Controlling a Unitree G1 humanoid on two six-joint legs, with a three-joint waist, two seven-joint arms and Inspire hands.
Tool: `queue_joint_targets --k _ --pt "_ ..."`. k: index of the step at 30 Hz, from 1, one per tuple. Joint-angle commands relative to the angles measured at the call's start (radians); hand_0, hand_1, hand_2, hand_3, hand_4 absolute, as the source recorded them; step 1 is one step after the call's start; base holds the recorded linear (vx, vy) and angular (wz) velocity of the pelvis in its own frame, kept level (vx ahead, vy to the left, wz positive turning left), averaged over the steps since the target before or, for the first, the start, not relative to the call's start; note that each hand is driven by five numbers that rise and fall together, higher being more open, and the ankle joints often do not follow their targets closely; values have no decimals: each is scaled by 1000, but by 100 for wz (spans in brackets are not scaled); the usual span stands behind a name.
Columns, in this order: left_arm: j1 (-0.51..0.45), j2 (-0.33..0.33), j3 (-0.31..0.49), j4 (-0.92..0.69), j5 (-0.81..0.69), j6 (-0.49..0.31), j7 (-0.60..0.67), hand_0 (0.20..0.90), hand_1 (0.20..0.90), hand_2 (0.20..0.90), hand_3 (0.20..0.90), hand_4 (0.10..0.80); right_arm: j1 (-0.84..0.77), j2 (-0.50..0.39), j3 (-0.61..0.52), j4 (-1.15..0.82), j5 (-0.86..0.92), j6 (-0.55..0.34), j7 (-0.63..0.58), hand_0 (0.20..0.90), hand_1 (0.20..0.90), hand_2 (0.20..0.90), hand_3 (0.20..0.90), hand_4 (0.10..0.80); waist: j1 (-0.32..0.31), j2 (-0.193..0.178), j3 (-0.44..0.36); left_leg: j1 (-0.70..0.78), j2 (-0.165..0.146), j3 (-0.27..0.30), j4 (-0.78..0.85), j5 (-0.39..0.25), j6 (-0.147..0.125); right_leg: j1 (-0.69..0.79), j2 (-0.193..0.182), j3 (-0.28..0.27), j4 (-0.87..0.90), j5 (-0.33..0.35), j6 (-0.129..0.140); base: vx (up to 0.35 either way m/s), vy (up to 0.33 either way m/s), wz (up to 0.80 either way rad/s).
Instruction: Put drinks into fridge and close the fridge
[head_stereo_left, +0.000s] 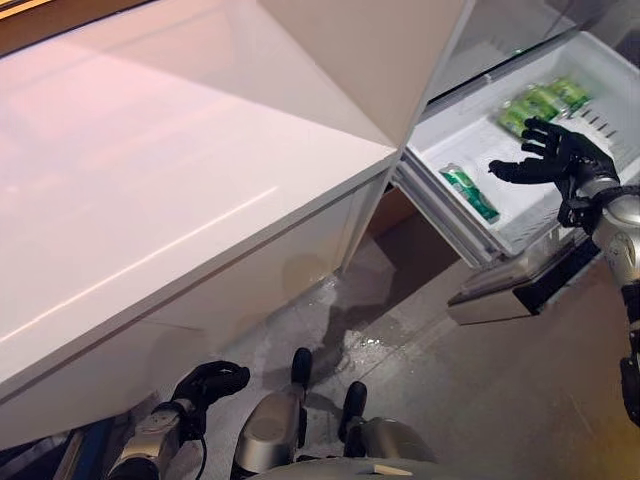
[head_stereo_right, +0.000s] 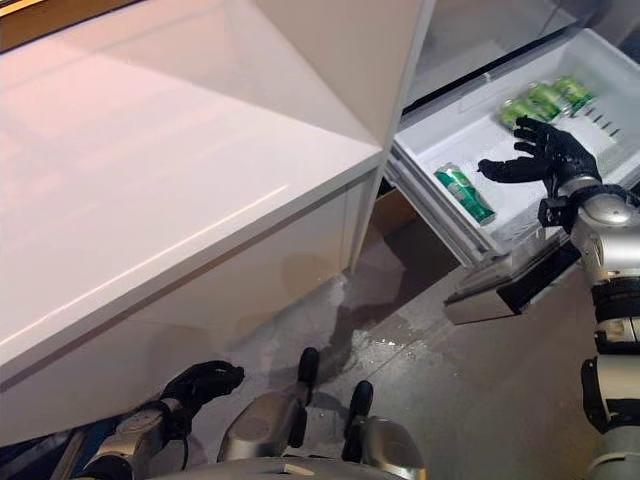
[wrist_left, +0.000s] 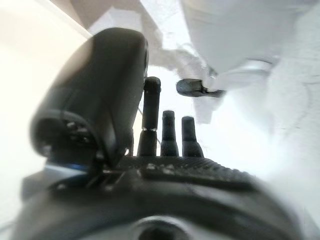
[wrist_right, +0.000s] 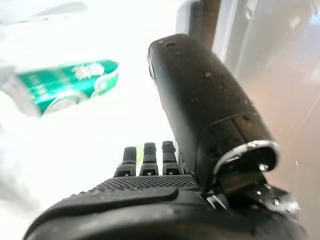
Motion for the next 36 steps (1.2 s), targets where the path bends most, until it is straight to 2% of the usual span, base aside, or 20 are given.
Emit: queue_joint_targets --k 1,2,3,4,5,6,7,10,12,13,14,15,16,17,18,22,28,33,36 --pt "66 -5 -23 32 48 -42 17 568 568 568 513 413 -16 -63 -14 -74 43 -105 -47 900 900 900 900 800 -11 0 -160 24 -20 42 93 -209 3 -82 -48 -31 69 32 77 -10 4 -9" --pt "64 -6 -21 36 55 -46 32 855 855 855 848 748 -4 -59 -22 -80 49 -113 -50 900 900 900 900 800 -14 0 -163 27 -20 45 94 -211 4 -80 -48 -29 69 32 78 -8 3 -7" --pt "63 -6 -19 38 56 -48 34 900 900 900 900 800 2 -57 -27 -81 50 -116 -50 900 900 900 900 800 -15 0 -165 28 -20 46 94 -212 4 -79 -48 -28 69 32 79 -16 5 -10" --pt "60 -7 -13 46 55 -58 23 900 900 900 900 800 30 -47 -47 -103 75 -133 -67 900 900 900 900 800 -23 -3 -175 36 -20 53 94 -217 6 -75 -48 -23 67 32 81 -19 2 -11" --pt "60 -12 -7 47 68 -66 14 300 300 300 200 100 65 -32 -74 -137 111 -149 -86 900 900 900 900 800 -32 -4 -185 42 -18 60 93 -222 7 -73 -48 -18 66 31 83 -37 0 -13" --pt "62 -19 -8 52 87 -76 32 512 512 512 447 347 113 -4 -120 -177 175 -194 -123 900 900 900 900 800 -41 -6 -196 52 -16 71 90 -227 9 -70 -47 -10 67 31 87 -47 5 -17" --pt "59 -20 -5 55 84 -75 35 900 900 900 900 800 131 16 -141 -197 191 -243 -160 900 900 900 900 800 -48 -6 -203 54 -16 76 89 -230 11 -71 -46 -4 68 30 88 -52 12 -24" --pt "55 -30 -13 62 90 -78 37 900 900 900 900 800 175 69 -193 -257 196 -357 -277 900 900 900 900 800 -61 -2 -211 61 -15 87 90 -237 15 -73 -45 8 73 25 90 -47 20 -29" --pt "52 -36 -17 68 90 -87 40 900 900 900 900 800 187 88 -209 -277 187 -385 -311 900 900 900 900 800 -67 0 -214 63 -16 91 90 -240 17 -73 -44 14 73 24 90 -35 17 -8" --pt "50 -39 -18 70 90 -88 37 761 761 761 738 638 203 104 -221 -291 193 -405 -332 900 900 900 900 800 -71 2 -216 64 -16 93 89 -242 18 -73 -44 18 73 23 91 -26 18 -12" --pt "50 -41 -19 71 87 -89 39 575 575 575 521 421 212 112 -229 -299 190 -422 -349 900 900 900 900 800 -73 3 -217 65 -16 94 89 -243 19 -73 -45 21 73 22 91 -32 18 -18" --pt "50 -43 -22 73 81 -88 34 300 300 300 200 100 221 128 -237 -305 188 -447 -370 900 900 900 900 800 -76 5 -219 67 -16 94 89 -245 20 -74 -44 25 74 21 91 -18 9 -18" --pt "50 -44 -22 75 81 -84 32 300 300 300 200 100 224 133 -240 -309 186 -450 -377 900 900 900 900 800 -77 5 -220 68 -16 94 89 -245 20 -74 -44 27 74 20 91 -18 6 -16" --pt "52 -47 -20 82 91 -85 44 408 408 408 326 226 238 147 -249 -319 184 -483 -411 900 900 900 900 800 -79 7 -222 70 -17 94 89 -247 21 -74 -44 30 75 19 90 -11 2 -9" --pt "54 -50 -23 91 84 -83 53 900 900 900 900 800 245 159 -255 -321 194 -508 -431 900 900 900 900 800 -82 8 -224 71 -18 93 89 -247 22 -74 -43 35 74 19 90 -8 2 -7" --pt "59 -58 -15 123 103 -90 74 900 900 900 900 800 269 202 -278 -313 233 -572 -476 900 900 900 900 800 -84 15 -237 74 -22 84 82 -248 22 -71 -40 43 68 14 88 11 5 -10" --pt "68 -63 -25 141 123 -70 85 900 900 900 900 800 301 261 -274 -275 212 -600 -554 900 900 900 900 800 -83 29 -249 74 -26 69 77 -245 25 -77 -40 51 80 4 84 14 -8 -8" --pt "68 -64 -37 148 123 -68 87 900 900 900 900 800 308 294 -250 -206 241 -560 -513 900 900 900 900 800 -82 40 -247 74 -28 59 86 -249 34 -85 -44 54 110 -10 80 22 -16 0" --pt "67 -63 -46 142 112 -75 89 900 900 900 900 800 308 321 -234 -152 351 -531 -456 900 900 900 900 800 -80 45 -235 67 -26 67 121 -264 42 -95 -54 45 152 -27 76 72 -44 2"
